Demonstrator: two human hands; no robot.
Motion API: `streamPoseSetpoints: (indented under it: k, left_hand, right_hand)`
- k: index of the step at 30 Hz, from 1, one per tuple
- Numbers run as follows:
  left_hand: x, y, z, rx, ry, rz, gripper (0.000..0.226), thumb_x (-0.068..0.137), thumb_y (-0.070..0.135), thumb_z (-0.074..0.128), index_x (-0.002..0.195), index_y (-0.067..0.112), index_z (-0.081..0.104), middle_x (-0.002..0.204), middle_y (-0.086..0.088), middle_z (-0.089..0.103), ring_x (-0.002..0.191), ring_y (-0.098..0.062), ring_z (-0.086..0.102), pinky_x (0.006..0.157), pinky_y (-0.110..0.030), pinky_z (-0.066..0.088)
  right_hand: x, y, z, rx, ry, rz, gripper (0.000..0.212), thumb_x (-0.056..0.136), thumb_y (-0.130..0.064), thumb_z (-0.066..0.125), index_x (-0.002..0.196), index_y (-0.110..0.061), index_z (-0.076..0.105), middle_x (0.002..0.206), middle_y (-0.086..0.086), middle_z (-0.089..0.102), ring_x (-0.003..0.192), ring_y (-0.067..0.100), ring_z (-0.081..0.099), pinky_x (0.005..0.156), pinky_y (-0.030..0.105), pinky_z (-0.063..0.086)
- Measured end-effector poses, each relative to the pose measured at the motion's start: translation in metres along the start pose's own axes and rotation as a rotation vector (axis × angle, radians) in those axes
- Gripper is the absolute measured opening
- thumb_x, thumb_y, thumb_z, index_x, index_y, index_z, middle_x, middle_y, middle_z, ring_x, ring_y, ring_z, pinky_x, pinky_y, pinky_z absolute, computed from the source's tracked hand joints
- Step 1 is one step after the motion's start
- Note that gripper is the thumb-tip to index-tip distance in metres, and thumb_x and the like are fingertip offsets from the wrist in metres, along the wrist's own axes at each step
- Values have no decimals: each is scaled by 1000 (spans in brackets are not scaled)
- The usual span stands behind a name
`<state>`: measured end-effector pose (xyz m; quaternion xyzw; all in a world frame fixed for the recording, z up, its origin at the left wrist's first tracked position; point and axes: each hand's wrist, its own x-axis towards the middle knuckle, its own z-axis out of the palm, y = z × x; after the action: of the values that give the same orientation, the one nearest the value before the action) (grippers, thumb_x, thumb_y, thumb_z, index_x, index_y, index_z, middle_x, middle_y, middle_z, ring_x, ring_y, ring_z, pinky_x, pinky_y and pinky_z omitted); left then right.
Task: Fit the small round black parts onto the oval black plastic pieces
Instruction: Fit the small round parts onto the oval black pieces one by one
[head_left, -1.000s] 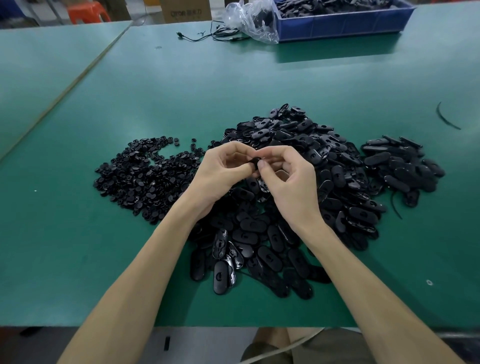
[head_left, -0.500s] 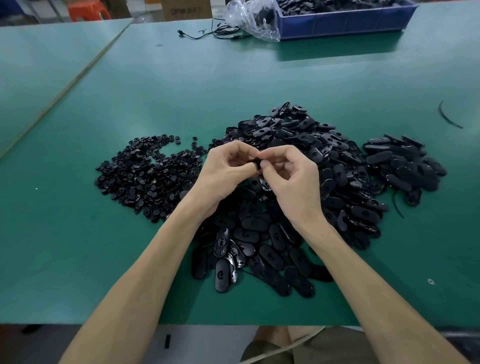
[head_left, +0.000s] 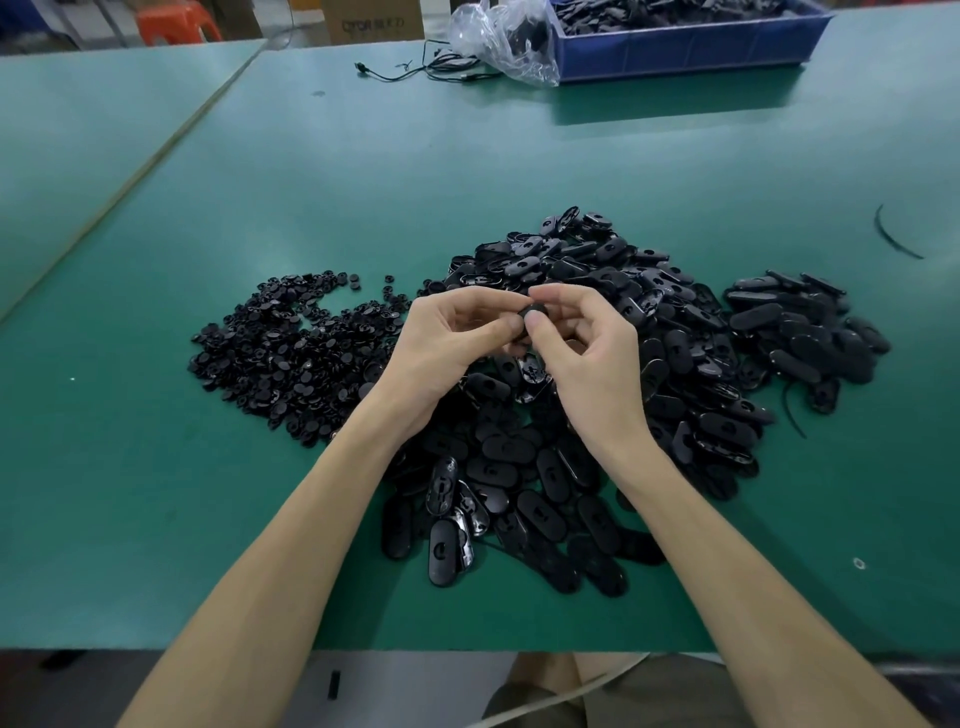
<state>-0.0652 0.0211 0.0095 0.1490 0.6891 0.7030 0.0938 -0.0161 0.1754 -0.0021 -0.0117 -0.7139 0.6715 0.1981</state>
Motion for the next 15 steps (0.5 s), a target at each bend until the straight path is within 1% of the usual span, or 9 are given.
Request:
streamPoseSetpoints:
  k: [4, 7, 9, 12, 15]
  left_hand:
    - [0, -2, 1, 58, 21, 18, 15, 93, 3, 74, 107, 7, 77, 93, -10, 79, 82, -18, 74, 78, -25, 58]
    - [0, -2, 3, 77, 32, 27, 15, 93, 1, 73, 108, 4, 76, 90, -9, 79, 80, -17, 74, 77, -25, 59]
    - [0, -2, 3, 98, 43, 33, 15, 93, -1, 72, 108, 1, 75, 92, -12, 79, 82, -19, 74, 80, -30, 61]
    - [0, -2, 3, 112, 47, 33, 15, 94, 0, 72, 109, 1, 75, 94, -15, 78, 83, -23, 73, 85, -37, 63]
    - [0, -1, 3, 121, 48, 41, 15, 94, 0, 72, 107, 3, 76, 92, -12, 78, 81, -20, 73, 81, -32, 62]
  right_hand:
    - [1, 2, -2, 1, -14, 26, 15, 99, -7, 69, 113, -11, 72, 92, 2, 78, 78, 17, 78, 68, 23, 57]
    - [1, 3, -2, -31, -2, 29, 16, 100, -7, 67, 113, -11, 74, 97, 3, 77, 77, 12, 75, 67, 19, 54]
    - [1, 3, -1, -57, 1, 31, 17, 100, -6, 65, 113, -13, 74, 101, 3, 76, 79, 9, 73, 68, 19, 54]
    - [1, 4, -1, -67, 3, 37, 18, 100, -5, 65, 113, -13, 74, 103, 3, 75, 81, 10, 71, 68, 19, 54]
    - [2, 4, -1, -68, 11, 35, 18, 100, -6, 65, 113, -14, 74, 100, 3, 75, 81, 10, 70, 67, 19, 53]
